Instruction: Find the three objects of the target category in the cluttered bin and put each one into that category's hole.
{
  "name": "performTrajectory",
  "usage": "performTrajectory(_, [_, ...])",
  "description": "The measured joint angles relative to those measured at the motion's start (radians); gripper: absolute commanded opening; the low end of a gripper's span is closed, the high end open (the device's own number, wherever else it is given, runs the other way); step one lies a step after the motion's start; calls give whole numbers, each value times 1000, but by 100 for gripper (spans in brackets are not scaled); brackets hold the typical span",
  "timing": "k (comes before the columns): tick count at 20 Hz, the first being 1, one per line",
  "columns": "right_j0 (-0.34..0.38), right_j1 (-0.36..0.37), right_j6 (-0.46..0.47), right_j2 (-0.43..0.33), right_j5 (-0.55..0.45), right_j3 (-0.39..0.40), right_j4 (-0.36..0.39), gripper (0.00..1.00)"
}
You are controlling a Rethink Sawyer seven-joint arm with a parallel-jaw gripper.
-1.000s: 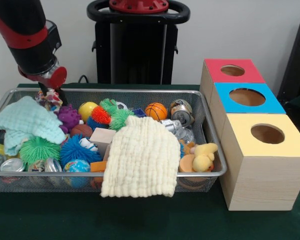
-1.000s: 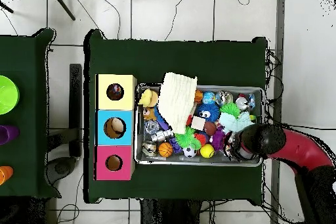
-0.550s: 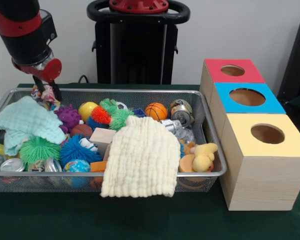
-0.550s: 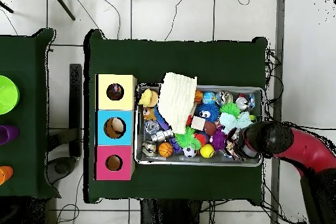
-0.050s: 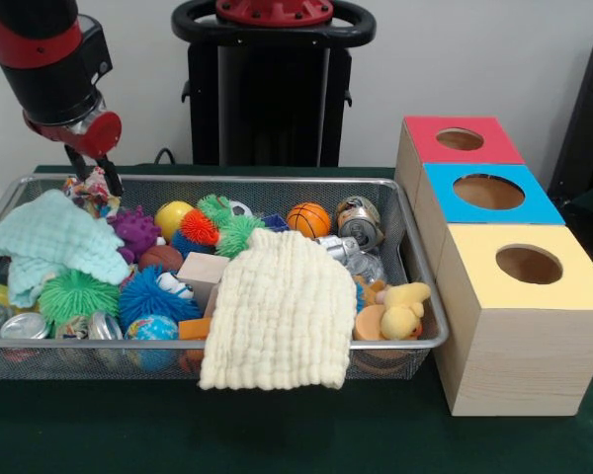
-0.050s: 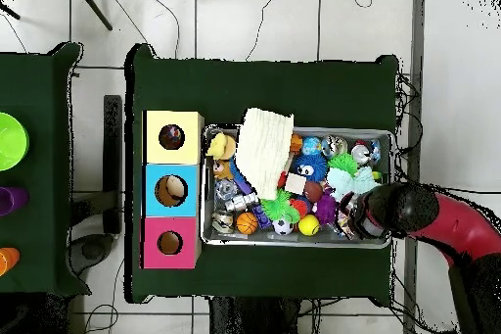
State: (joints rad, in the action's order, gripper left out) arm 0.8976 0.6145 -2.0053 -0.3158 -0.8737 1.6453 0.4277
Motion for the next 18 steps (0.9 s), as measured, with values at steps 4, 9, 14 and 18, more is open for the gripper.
performTrajectory(4, [0, -4, 0, 2, 50, 4, 14, 100])
performTrajectory(9, [3, -17, 0, 6, 178, 14, 53, 100])
performTrajectory(14, [14, -22, 0, 10, 253, 33, 76, 100])
performTrajectory(18, [26, -29, 0, 16, 270, 45, 92, 100])
